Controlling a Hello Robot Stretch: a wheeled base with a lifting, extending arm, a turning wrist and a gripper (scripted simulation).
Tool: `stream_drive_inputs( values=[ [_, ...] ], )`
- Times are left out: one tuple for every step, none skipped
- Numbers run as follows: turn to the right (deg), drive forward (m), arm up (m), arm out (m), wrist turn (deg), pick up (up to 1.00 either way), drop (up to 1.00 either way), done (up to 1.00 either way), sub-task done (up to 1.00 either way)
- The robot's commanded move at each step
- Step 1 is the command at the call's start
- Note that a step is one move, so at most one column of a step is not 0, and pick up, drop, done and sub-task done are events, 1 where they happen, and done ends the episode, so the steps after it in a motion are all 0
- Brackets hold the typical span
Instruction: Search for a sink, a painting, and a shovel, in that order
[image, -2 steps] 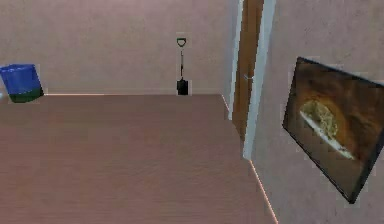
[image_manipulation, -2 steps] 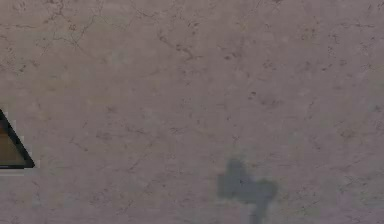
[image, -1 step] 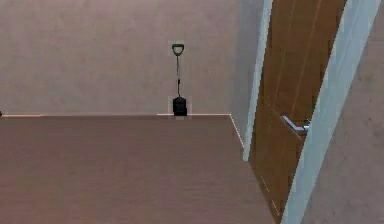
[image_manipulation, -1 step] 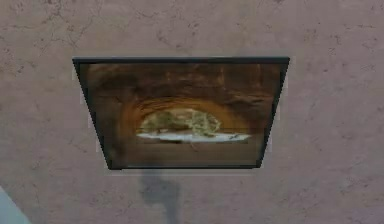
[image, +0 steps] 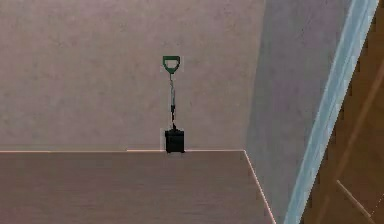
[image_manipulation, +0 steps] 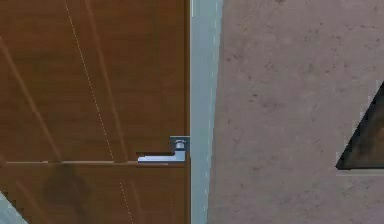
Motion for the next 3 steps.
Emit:
stream_drive_inputs(
  values=[
    [0.0,1.0,0.0,0.0,0.0,0.0,0.0,0.0,0.0],
    [-6.0,0.0,0.0,0.0,0.0,0.0,0.0,0.0,0.0],
    [0.0,0.3,0.0,0.0,0.0,0.0,0.0,0.0,0.0]
  ],
)
